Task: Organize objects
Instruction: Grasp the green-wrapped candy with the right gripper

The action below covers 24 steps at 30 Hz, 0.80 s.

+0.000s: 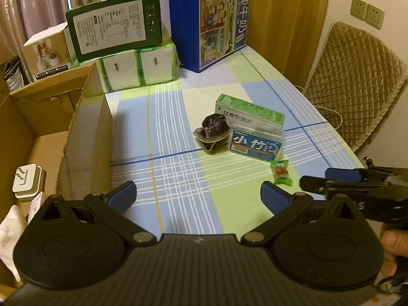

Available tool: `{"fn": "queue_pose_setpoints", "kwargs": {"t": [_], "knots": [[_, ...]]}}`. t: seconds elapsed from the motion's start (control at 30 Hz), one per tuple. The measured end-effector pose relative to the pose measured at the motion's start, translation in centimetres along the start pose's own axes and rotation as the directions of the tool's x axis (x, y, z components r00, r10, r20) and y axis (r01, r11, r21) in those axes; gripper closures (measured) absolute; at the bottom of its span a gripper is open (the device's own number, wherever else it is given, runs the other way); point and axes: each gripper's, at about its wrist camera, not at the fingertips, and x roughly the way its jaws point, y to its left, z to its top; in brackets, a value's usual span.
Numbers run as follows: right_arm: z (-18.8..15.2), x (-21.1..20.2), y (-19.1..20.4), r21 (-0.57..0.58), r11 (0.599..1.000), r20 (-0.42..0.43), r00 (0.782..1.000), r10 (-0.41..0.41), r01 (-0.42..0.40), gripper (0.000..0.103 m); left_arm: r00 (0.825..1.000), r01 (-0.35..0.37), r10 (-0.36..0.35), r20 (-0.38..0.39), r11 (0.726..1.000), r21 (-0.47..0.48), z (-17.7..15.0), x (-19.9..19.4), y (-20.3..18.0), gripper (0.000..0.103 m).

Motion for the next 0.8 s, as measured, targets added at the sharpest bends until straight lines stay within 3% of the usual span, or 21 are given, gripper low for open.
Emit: {"fn": "queue_pose_setpoints", "kwargs": {"t": [0.37, 0.4, 0.43, 0.5, 0.8], "knots": [[0.2, 5.6, 1.0, -0.110, 0.994, -0.043, 0.999, -0.019, 0.014, 0.067, 1.000, 0.003, -0.003, -0.013, 0.999, -0.034, 0.3, 2.3, 0.6, 0.002], [0.2, 5.8, 1.2, -0.137, 0.990, -0.038, 0.999, -0.027, 0.022, 0.070, 1.000, 0.002, -0.002, -0.016, 0.999, -0.036, 0.3, 2.4, 0.7, 0.002], [0.2, 5.9, 1.4, -0.165, 0.986, -0.032, 0.999, -0.042, 0.036, 0.080, 1.000, 0.000, 0.000, -0.022, 0.999, -0.037, 0.3, 2.6, 0.8, 0.002], [0.3, 6.0, 1.3, -0.177, 0.983, -0.034, 0.997, -0.063, 0.056, 0.083, 1.000, -0.002, 0.001, -0.026, 0.999, -0.035, 0.3, 2.7, 0.7, 0.002], [2.2, 5.3, -0.9, -0.120, 0.983, 0.041, 0.990, -0.138, 0.142, 0.084, 1.000, 0.010, -0.010, -0.017, 1.000, -0.021, 0.5, 2.3, 0.2, 0.002]]}}
